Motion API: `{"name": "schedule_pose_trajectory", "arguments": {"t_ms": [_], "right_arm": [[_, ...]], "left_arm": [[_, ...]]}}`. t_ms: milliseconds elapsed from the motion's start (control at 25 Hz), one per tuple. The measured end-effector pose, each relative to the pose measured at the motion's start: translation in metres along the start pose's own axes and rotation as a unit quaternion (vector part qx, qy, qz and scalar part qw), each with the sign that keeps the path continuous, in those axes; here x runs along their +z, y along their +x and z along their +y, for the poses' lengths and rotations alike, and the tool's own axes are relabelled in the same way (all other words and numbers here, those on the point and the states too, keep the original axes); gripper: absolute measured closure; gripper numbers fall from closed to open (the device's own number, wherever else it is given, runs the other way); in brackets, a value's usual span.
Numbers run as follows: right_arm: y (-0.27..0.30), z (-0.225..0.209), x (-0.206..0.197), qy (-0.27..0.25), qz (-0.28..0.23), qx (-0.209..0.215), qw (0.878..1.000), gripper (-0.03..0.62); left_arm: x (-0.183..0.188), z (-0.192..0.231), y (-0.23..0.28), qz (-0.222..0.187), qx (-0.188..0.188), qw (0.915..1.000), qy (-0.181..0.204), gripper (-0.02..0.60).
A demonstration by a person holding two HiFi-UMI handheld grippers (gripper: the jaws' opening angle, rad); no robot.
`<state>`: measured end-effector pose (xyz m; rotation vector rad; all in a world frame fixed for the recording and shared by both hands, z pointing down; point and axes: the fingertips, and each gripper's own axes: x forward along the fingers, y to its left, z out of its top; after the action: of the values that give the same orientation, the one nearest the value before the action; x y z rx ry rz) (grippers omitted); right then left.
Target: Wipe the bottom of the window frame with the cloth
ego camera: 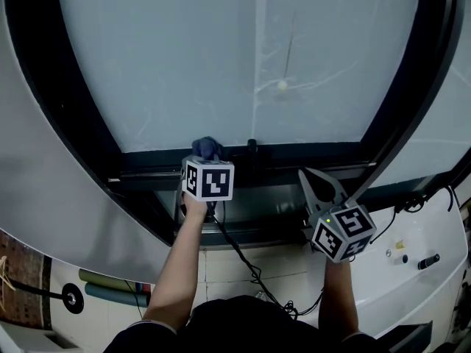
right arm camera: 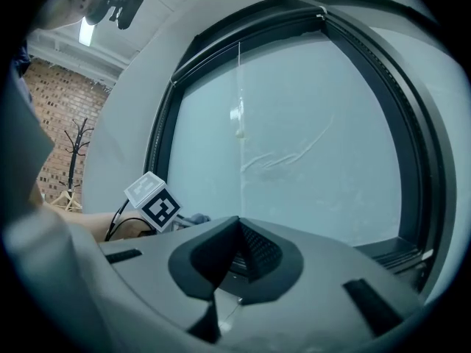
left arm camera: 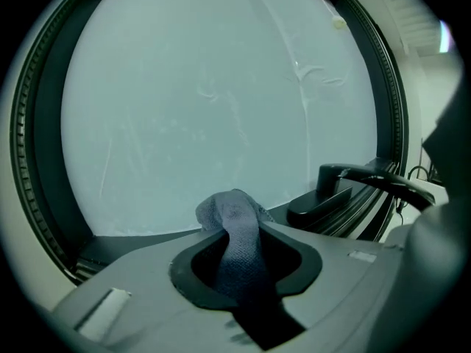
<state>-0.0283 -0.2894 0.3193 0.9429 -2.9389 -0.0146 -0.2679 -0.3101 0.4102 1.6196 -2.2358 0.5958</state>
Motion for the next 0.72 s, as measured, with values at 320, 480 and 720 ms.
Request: {"name": "schedule_pose_trajectory", "arguments": {"t_ms": [320,480,720], "right_arm": [[-0.019,-0.022,0.0,-0.003,0.002,-0.015,1.0,0.594],[-0.023,-0.022,-0.001,-0.002,0.004,-0.012,1.0,0.594],[-0.038,-0.037,0.003,0.003,-0.003,-0.023,1.0,0.594]], "left_arm": [[0.008,-0.035,0.004,-0.004,-0.024,0.9996,0.014,0.489],[0.013,-0.028,-0.005,-0.016,-0.009,0.9996,0.023,0.489],[0.08,-0.047,-0.068,-0.12,0.008,0.9919,0.041,0.488]]}}
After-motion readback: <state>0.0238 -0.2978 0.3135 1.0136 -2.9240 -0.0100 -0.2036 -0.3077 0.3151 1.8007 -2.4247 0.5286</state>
